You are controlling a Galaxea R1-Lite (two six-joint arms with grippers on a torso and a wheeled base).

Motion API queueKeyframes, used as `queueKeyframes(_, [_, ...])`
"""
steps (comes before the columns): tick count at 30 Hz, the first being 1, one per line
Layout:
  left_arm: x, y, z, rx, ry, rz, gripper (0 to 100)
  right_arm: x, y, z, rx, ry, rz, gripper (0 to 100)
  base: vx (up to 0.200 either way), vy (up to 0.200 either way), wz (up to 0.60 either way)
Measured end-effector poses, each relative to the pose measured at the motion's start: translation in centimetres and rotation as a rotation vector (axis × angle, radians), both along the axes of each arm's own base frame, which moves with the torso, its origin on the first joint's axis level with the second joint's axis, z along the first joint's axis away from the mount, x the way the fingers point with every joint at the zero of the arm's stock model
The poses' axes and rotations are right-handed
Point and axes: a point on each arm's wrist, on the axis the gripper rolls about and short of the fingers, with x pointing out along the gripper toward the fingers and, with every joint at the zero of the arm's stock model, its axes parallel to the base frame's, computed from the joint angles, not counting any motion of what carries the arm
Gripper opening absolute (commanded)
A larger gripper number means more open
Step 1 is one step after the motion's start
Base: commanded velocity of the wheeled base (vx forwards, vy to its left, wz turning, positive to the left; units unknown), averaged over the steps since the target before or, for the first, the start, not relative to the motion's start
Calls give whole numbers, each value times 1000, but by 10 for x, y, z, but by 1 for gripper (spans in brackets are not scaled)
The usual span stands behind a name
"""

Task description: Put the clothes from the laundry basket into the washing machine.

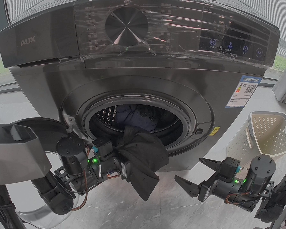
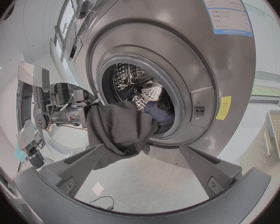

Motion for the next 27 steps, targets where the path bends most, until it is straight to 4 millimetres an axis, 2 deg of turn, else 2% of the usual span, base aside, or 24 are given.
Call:
queueKeyframes(6, [14,-11,-1,-46,1,3,0,-2,1,1,4,-3,11,100,0,0,0])
queueKeyframes(12, [35,-25,2,-90,-49,105,0,-3,1,1,6,-5,12,100,0,0,0])
queueKeyframes(18, [48,-34,-7,-98,-46,40,0,-3,1,2,10,-6,13,100,0,0,0])
queueKeyframes(27, [69,-33,-24,-105,-26,12,0,-4,1,3,10,-6,15,100,0,0,0])
